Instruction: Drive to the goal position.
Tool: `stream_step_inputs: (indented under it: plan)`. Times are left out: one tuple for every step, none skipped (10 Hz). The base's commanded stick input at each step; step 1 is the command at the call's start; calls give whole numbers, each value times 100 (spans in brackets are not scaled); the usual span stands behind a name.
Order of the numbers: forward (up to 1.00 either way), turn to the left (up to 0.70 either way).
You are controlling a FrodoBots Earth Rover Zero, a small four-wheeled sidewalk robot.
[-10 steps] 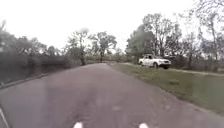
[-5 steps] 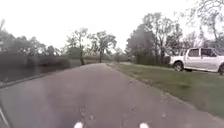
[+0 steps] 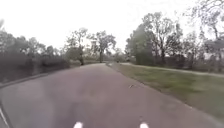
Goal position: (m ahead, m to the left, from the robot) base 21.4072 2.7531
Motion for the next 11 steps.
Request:
stream_step_inputs:
  plan:
    - [100, 2]
    - [100, 2]
    - [100, 18]
    - [100, 38]
    - [100, 13]
    - [100, 0]
    - [100, 0]
    - [100, 0]
    - [100, 0]
    - [100, 0]
    - [100, 0]
